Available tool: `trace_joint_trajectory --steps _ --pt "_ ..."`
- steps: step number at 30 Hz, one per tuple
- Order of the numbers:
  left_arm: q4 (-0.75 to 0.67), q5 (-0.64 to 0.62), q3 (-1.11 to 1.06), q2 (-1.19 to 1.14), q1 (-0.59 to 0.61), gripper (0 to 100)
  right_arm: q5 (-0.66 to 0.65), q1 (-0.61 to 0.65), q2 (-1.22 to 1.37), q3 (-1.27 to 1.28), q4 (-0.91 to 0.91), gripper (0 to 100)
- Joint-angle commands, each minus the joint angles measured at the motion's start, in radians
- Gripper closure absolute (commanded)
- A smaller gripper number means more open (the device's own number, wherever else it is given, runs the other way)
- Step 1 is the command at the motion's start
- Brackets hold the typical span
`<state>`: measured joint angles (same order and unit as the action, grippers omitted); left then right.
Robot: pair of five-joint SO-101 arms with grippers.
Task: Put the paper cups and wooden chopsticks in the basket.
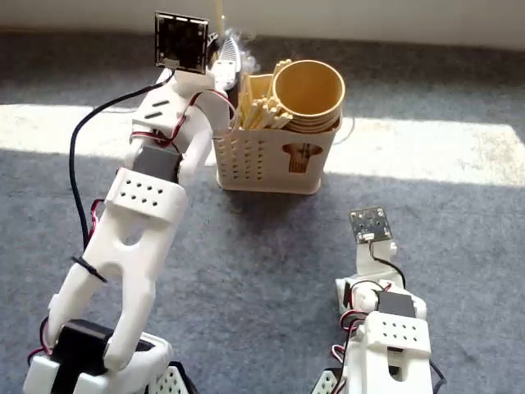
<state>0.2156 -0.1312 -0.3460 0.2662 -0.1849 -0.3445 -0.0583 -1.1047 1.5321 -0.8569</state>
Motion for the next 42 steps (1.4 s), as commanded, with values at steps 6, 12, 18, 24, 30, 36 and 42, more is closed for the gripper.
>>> trace_joint_trajectory --steps 6,12,18,24,30,36,42 --pt "-0.018 -0.006 -0.125 0.002 -0.018 99 -0.002 -0.013 -0.010 0.001 0.018 99.2" --pt "-0.017 -0.005 -0.251 0.041 -0.012 96 -0.002 -0.056 -0.010 -0.002 0.019 99.2" --pt "0.144 -0.009 -0.269 0.137 -0.018 84 -0.002 -0.054 -0.010 -0.002 0.019 99.2" --pt "0.350 -0.006 -0.223 0.303 -0.018 81 -0.002 -0.054 -0.010 -0.002 0.022 99.2" --pt "0.462 -0.005 -0.228 0.495 -0.016 81 -0.002 -0.054 -0.010 -0.002 0.022 99.2" --pt "0.582 -0.003 -0.268 0.651 -0.008 81 -0.002 -0.058 -0.010 -0.002 0.022 99.2" --pt "0.589 -0.003 -0.407 0.883 0.035 81 -0.002 -0.058 -0.010 -0.004 0.021 99.2"
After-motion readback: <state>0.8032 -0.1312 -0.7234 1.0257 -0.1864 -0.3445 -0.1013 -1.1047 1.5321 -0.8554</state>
